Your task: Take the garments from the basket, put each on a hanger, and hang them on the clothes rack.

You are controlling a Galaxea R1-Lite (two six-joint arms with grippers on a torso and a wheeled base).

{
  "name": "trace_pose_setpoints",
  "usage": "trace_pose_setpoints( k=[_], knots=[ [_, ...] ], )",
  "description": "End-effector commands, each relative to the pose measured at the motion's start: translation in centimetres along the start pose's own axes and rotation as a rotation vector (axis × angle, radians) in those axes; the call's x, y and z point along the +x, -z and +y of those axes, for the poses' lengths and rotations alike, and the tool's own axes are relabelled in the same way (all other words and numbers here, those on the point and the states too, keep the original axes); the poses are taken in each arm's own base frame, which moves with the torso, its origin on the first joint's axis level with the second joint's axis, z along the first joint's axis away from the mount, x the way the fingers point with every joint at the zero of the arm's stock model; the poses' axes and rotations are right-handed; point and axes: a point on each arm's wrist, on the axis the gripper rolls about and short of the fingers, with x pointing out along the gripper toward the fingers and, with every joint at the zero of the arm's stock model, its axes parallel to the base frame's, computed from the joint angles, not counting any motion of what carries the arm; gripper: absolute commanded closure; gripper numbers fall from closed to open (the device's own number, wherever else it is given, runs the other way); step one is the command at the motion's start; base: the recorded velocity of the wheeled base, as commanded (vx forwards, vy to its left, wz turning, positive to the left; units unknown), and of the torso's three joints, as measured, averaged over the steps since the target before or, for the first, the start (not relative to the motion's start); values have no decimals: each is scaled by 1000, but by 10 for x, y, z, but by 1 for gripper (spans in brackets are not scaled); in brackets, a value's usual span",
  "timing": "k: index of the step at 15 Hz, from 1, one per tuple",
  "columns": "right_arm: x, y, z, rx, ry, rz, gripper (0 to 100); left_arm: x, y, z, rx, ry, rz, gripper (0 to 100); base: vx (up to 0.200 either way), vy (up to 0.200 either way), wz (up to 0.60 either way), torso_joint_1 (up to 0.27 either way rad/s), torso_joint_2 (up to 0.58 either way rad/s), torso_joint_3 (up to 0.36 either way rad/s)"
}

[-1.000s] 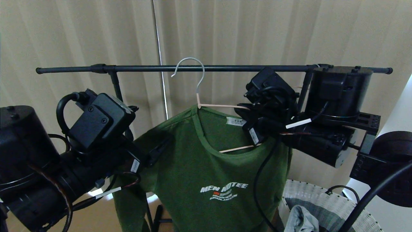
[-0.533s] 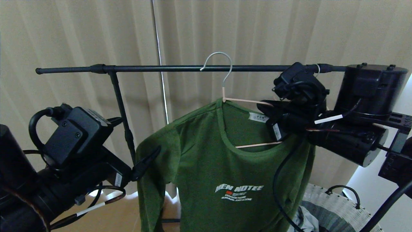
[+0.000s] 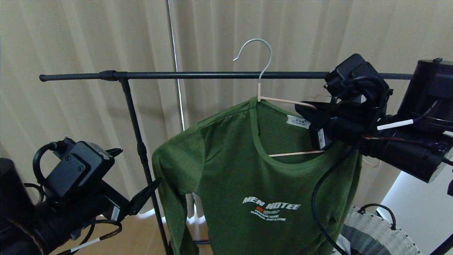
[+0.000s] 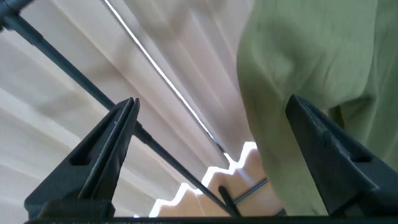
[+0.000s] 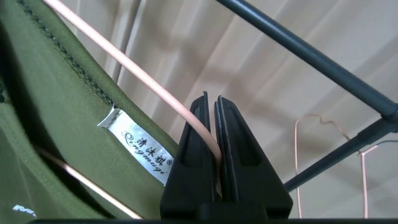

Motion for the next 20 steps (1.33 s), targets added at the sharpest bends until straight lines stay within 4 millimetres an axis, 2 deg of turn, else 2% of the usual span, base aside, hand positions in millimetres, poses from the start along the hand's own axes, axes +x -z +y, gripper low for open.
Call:
trace_pose_setpoints(
  k=[1,9,10,13,20],
  knots=[
    [-3,-3,-1,2,2,-12,100,3,4,-2,0,6,21,0,0,0,0,0,0,0],
    [-2,-7,6,1,-15,-44,100,14,4,-3,4,16,40,0,0,0,0,0,0,0],
    [-2,-7,6,2,-15,-46,100,14,4,-3,4,16,40,100,0,0,0,0,0,0],
    [-2,-7,6,2,-13,-45,100,13,7,-4,3,19,50,100,0,0,0,0,0,0],
    [-2,-4,-1,1,18,-31,100,-1,33,18,-27,-109,158,100,0,0,0,0,0,0]
  ],
)
